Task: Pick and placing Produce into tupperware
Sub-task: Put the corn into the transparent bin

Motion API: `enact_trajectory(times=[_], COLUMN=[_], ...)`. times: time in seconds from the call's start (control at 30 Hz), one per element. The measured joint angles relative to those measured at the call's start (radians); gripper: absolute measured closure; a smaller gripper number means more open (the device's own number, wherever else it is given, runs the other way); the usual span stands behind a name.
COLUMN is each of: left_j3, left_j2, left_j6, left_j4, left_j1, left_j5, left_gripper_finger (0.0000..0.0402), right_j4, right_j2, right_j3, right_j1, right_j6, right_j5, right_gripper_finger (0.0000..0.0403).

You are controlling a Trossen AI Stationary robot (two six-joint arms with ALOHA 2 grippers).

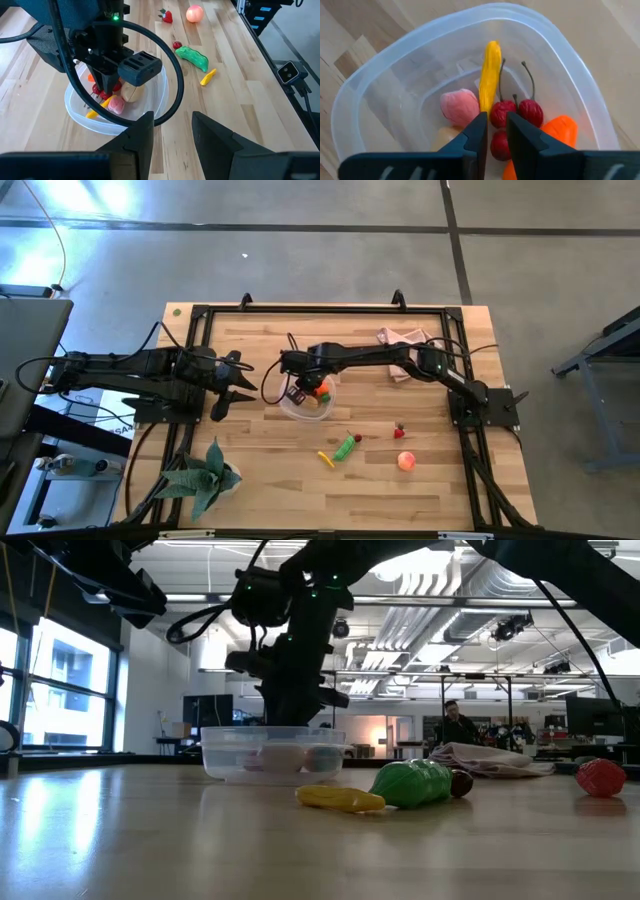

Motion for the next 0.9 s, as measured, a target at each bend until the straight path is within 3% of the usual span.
enact_trajectory(times=[0.2, 0.47, 0.73, 0.9], left_j3=[0.0, 0.0, 0.0, 0.0], left_j2=[0.0, 0.0, 0.0, 0.0], left_j6=[0.0, 0.0, 0.0, 0.0], left_j4=[0.0, 0.0, 0.0, 0.0], left_j1=[0.0, 0.0, 0.0, 0.0], left_j5=[0.0, 0.0, 0.0, 0.0], left_gripper_finger=[0.0279, 0.0279, 0.0279, 0.0279], right_j4=[-0.141, -0.442, -0.589, -0.513], right_j2=[-0.005, -0.006, -0.048, -0.048], right_j3=[0.104, 0.309, 0.262, 0.262], right_j1=[0.023, 0.113, 0.243, 0.333], right_j6=[0.0, 0.073, 0.289, 0.348], right_j5=[0.025, 0.192, 0.215, 0.19], right_gripper_finger=[0.0341, 0.0341, 0.0341, 0.0341])
